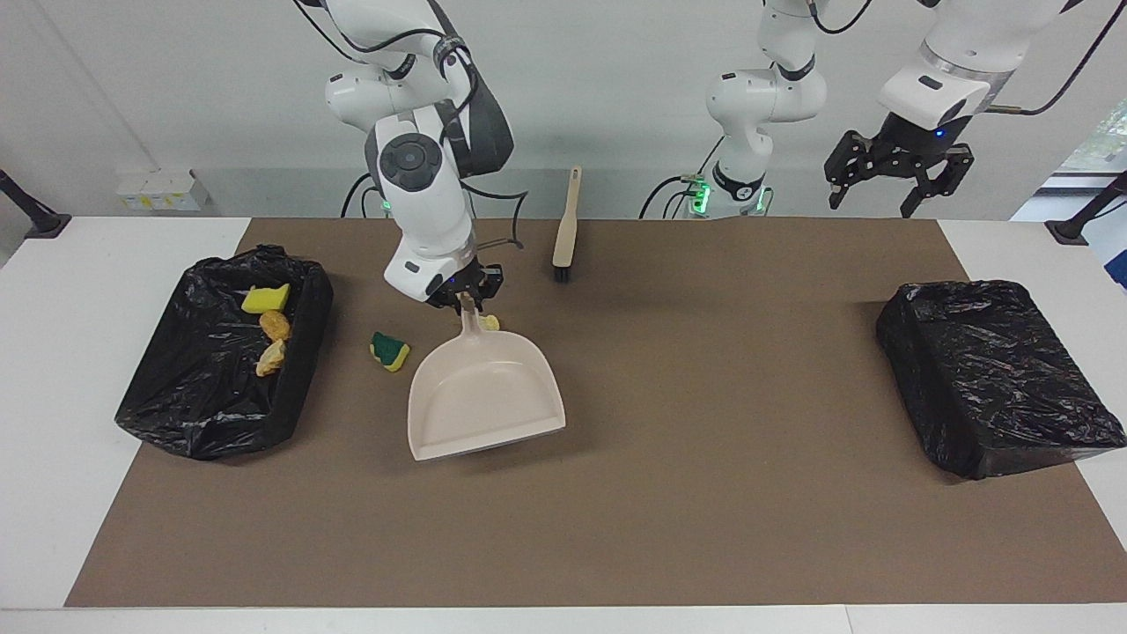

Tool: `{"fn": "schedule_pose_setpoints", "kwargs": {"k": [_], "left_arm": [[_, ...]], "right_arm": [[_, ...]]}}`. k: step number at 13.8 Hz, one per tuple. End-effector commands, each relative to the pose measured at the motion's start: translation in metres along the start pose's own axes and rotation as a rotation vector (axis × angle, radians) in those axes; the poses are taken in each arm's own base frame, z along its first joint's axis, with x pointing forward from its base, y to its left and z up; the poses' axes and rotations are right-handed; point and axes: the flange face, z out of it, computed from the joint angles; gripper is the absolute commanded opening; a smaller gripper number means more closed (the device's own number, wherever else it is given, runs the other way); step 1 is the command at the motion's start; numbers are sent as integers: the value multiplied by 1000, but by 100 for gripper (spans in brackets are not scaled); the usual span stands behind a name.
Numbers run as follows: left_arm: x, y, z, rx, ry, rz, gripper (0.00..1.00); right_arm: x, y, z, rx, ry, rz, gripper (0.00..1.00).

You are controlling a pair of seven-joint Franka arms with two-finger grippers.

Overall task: Sweep and dump trash in bin
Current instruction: 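Return the dustpan to the table center with the right gripper and release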

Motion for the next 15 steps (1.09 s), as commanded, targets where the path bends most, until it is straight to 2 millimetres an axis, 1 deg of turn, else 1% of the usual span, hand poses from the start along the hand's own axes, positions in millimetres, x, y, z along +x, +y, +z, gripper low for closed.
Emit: {"fn": "schedule_pose_setpoints", "kwargs": {"k": [1,3,4,6,7,9,10,11,12,14,15], "left_arm": [[-8,-3,-3,18,-12,7,100],[-8,-3,-3,18,-11,5,100],[-8,-3,-3,18,-11,5,100],[-8,-2,-4,18,-6,7,100],[-8,-2,-4,18,-8,7,100],[-8,-3,-3,18,-8,7,100],[-7,-3,-3,18,-6,4,100],[-7,-2,-4,19,-2,4,100],[-6,-1,-4,18,1,6,100],[-6,-1,-3,17,0,18,100],[-6,-1,-4,16,1,20,100]], "right_arm": [[10,-52,6,20,12,94,0],[18,-87,28,27,-17,123,0],[25,-101,37,36,-27,121,0],[30,-143,64,17,-44,111,0],[37,-155,73,13,-46,139,0],[41,-178,88,6,-48,187,0],[46,-184,92,10,-45,208,0],[49,-195,94,24,-31,214,0],[48,-203,97,41,-21,211,0],[47,-204,95,45,-10,190,0],[47,-202,94,50,-16,188,42]]}}
